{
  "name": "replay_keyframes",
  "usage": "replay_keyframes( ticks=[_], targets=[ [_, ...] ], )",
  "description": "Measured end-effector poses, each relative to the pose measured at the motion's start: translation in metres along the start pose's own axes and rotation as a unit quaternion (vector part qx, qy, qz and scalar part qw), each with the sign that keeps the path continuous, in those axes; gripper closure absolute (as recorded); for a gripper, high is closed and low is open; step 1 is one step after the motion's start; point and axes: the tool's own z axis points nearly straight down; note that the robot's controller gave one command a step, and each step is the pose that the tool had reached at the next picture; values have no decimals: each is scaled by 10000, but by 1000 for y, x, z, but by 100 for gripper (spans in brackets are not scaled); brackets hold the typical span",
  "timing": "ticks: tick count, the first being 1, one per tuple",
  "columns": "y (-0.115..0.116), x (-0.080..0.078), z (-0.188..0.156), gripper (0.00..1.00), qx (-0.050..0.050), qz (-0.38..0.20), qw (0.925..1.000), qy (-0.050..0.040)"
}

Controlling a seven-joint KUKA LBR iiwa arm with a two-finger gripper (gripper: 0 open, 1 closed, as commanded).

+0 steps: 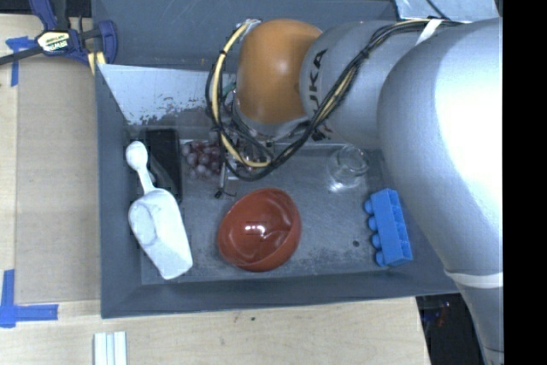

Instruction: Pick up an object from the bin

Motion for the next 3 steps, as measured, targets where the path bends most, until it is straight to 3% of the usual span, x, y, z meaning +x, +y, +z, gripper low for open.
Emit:
replay_keyframes(
  ticks=[1, 3],
  targets=[
    [7, 1, -1, 100, 1, 251, 9997, -13],
    [7, 1, -4, 100, -2, 256, 9997, -16]
  ],
)
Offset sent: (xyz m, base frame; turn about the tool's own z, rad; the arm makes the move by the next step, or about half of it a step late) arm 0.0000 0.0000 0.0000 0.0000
